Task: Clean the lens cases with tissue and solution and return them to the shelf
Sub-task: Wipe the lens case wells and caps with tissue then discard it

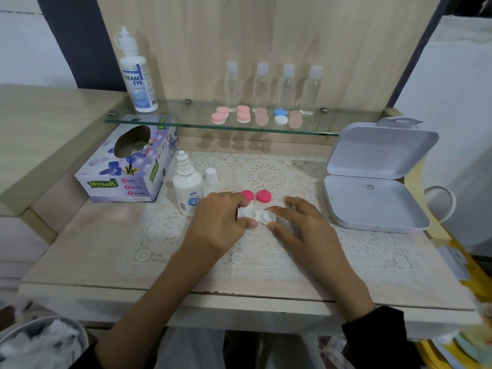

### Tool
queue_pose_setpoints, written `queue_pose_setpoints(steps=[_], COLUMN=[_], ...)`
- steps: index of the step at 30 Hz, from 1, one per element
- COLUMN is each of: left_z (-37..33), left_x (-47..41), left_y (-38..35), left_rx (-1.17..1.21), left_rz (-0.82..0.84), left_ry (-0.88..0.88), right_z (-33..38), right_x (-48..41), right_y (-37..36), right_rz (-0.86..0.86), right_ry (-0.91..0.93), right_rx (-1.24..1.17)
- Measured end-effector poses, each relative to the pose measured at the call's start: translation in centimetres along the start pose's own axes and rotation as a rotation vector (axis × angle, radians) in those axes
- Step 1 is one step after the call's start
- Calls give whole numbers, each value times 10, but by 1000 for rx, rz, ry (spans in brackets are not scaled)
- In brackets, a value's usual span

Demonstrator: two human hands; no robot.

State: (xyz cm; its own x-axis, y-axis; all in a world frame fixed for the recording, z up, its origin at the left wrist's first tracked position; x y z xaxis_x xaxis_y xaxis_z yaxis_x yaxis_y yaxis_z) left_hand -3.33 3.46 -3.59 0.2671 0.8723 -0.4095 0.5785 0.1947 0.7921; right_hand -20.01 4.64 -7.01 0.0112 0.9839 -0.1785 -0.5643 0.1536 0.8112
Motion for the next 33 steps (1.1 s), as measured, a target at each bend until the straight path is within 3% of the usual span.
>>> queue_pose_setpoints(steps=[13,21,25,33], left_z=[-8,-9,-23,-26], left_x=[14,30,28,27], left_y=[11,17,7,-1], left_rx=[-59,44,-78,-121], left_rz=[-110,-278,-174,-92], left_ry=[8,-196,-339,-388], right_z=[0,-1,0,0], right_x=[0,0,0,0], right_y=[0,0,0,0], right_rz=[5,14,13,6], right_ry=[-3,-12,-8,-12], right_rx=[-16,-25,-35,-37])
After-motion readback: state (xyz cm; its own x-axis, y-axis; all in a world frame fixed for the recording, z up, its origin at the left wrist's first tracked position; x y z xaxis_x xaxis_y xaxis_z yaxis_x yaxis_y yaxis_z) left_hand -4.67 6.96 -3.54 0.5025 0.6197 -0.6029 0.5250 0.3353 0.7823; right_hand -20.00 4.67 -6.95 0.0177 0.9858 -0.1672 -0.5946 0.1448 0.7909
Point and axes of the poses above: each hand's wrist, its own x-axis away from the middle knuckle, its own y-axis out of the back of the hand, z = x × y, the point moved 8 cm from there along -x, towards the middle knuckle, and after that the axes turned 14 degrees about -y, right-handed, at the moved point
